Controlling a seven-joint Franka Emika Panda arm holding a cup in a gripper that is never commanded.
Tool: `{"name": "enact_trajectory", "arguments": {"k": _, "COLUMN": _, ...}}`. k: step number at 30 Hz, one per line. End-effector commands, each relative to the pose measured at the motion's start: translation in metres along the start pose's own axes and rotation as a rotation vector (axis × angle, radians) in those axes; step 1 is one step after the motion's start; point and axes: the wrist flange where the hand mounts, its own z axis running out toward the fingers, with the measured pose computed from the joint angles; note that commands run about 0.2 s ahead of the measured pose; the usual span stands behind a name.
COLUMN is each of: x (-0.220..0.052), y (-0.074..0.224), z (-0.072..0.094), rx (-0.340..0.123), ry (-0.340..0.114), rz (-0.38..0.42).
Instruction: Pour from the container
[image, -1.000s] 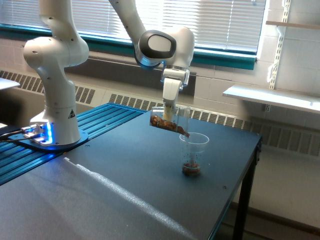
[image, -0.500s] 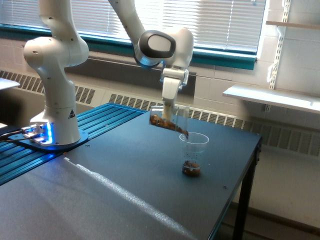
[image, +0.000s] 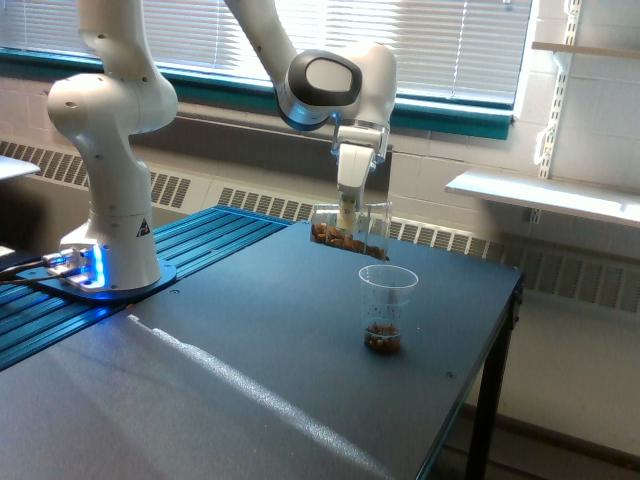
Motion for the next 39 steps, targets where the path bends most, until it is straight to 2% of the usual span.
{"name": "enact_trajectory", "arguments": {"k": 1, "x": -0.003, "y": -0.005, "z": 0.0, "rx": -0.021, "ry": 0.001, "rz": -0.037}}
{"name": "enact_trajectory", "arguments": {"k": 13, "x": 0.001, "y": -0.007, "z": -0.004, "rx": -0.033, "ry": 0.01, "rz": -0.056}}
{"name": "enact_trajectory", "arguments": {"k": 39, "x": -0.016, "y": -0.005, "z": 0.007, "rx": -0.074, "ry": -0.007, "rz": -0.103}}
